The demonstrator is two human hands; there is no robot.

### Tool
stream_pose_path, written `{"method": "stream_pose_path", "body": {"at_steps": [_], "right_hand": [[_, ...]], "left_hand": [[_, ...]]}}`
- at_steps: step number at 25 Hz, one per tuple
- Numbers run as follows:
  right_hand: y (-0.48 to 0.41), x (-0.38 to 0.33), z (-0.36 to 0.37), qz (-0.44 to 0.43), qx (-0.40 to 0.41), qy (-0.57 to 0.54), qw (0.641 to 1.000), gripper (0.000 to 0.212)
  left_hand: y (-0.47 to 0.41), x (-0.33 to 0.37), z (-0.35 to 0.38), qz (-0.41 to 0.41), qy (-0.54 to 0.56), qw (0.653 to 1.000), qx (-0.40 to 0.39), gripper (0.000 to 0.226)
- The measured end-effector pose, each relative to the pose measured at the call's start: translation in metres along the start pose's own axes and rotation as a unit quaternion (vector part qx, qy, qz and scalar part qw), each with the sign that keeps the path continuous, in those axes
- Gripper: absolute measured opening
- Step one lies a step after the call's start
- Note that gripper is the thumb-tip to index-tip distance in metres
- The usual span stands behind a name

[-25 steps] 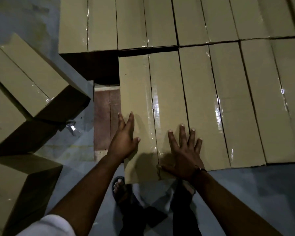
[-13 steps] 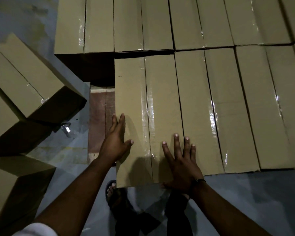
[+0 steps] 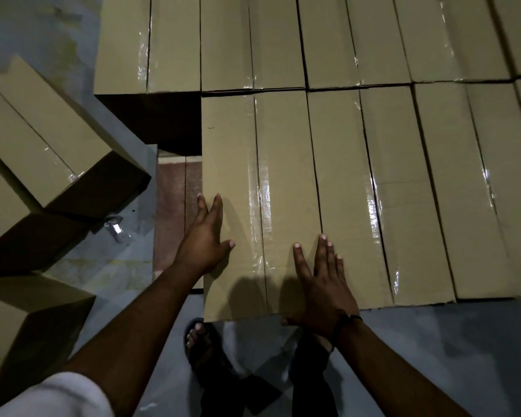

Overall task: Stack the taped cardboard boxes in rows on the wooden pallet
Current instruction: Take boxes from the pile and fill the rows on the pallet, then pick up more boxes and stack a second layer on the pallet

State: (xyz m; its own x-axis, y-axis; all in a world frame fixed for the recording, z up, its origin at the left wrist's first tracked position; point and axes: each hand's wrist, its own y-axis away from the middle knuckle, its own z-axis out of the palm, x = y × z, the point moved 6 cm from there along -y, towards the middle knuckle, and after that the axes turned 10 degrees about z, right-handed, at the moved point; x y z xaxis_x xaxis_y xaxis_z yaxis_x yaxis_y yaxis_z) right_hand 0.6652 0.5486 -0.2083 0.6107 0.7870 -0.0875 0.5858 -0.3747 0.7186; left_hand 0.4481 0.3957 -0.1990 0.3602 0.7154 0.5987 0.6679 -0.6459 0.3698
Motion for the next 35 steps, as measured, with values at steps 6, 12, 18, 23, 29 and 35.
{"method": "stream_pose_path", "body": {"at_steps": [6,12,18,23,29,35], "right_hand": [[-0.004,0.004,0.006,0.007,0.036,0.026,0.999,0.140],[0.001,-0.003,-0.001,0.011,0.009,0.052,0.999,0.151],[0.014,-0.033,-0.039,0.055,0.049,-0.041,0.996,0.117],[0.074,-0.108,-0.102,0.011,0.126,-0.125,0.984,0.089],[0.157,-0.193,-0.163,-0.040,0.135,-0.123,0.983,0.074],[0.237,-0.263,-0.179,-0.168,0.110,-0.072,0.977,0.069]], "left_hand": [[-0.002,-0.005,0.004,-0.005,-0.044,0.999,-0.012,0.110],[0.000,-0.006,0.001,-0.004,-0.101,0.993,-0.056,0.106],[0.042,-0.004,-0.020,0.006,-0.070,0.995,-0.077,0.097],[0.122,-0.006,-0.061,-0.016,-0.011,0.998,-0.057,0.092],[0.219,0.018,-0.154,-0.016,-0.003,1.000,-0.011,0.084],[0.299,0.044,-0.225,-0.004,0.019,0.999,0.047,0.080]]}}
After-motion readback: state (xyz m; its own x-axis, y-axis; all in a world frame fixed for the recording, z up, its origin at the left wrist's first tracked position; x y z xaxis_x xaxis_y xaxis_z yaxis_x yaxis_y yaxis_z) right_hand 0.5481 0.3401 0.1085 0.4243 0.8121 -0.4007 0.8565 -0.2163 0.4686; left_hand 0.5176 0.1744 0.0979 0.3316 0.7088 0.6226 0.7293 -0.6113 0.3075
